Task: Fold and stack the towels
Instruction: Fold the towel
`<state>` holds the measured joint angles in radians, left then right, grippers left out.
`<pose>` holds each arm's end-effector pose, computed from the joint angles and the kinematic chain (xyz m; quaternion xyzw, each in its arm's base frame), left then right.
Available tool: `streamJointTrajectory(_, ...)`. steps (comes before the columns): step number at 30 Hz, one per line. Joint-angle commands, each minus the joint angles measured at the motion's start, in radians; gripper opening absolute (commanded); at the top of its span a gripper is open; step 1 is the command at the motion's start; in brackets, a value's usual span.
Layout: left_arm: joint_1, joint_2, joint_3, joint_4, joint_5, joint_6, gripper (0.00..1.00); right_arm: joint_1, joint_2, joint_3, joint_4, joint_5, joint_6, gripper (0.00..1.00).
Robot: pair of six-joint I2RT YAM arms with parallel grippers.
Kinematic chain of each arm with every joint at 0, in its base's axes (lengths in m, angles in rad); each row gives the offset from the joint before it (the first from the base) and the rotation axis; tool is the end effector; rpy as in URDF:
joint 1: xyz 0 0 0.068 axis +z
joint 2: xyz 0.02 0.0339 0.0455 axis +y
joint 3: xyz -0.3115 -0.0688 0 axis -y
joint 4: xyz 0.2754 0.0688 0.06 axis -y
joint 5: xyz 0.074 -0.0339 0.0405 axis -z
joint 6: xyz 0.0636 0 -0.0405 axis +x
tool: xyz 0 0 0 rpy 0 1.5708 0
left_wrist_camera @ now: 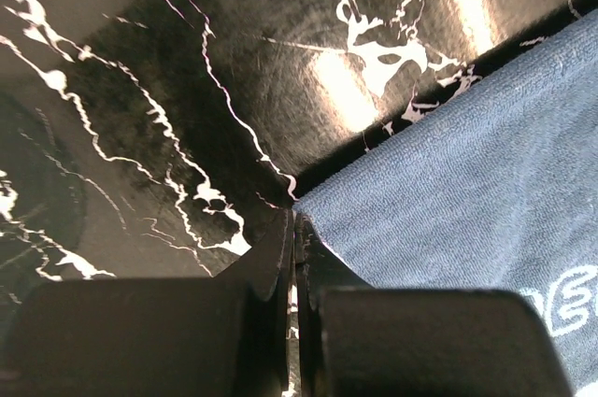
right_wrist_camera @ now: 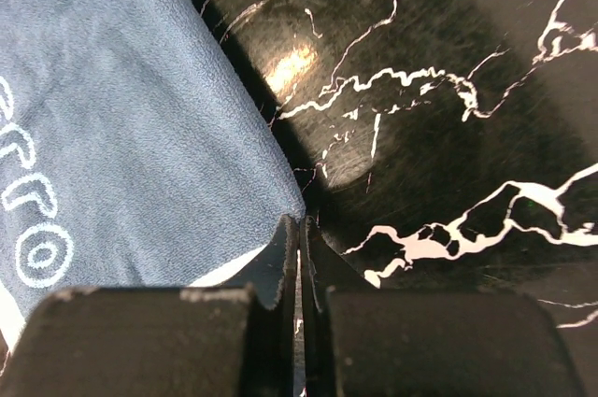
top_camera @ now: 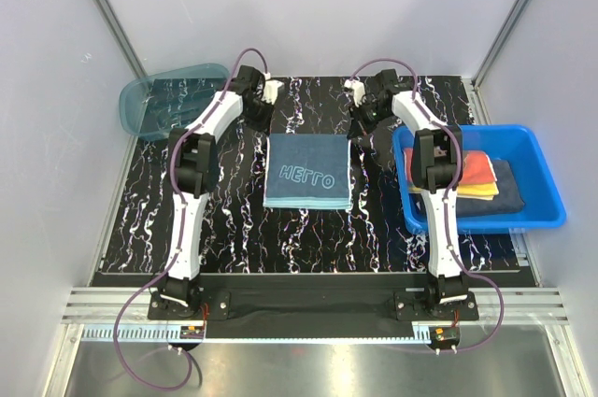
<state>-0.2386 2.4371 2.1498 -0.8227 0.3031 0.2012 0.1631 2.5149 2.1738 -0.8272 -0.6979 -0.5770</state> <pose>0.5769 -0.1599 0.1741 0.2436 0.9317 -0.1512 0.2230 0.5854 0.1378 0.1477 -0.3967 0.8337 0.2893 0.2527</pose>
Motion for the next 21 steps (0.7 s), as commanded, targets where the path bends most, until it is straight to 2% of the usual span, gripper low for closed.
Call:
streamJointTrajectory(1,0.012,-0.088,0.004,0.048,-0.015,-0.005,0.0,-0.013,-0.122,-0.022,0.069,0.011,0.0,0.0)
streamJointTrajectory(5,0.013,-0.141,-0.039,0.08,-0.038,0.001,0.0,-0.011,-0.209,-0.147,0.207,0.069,0.008,0.0)
streamJointTrajectory(21,-0.008,-0.305,-0.186,0.165,-0.082,0.02,0.0,-0.001,-0.37,-0.371,0.388,0.144,-0.018,0.0)
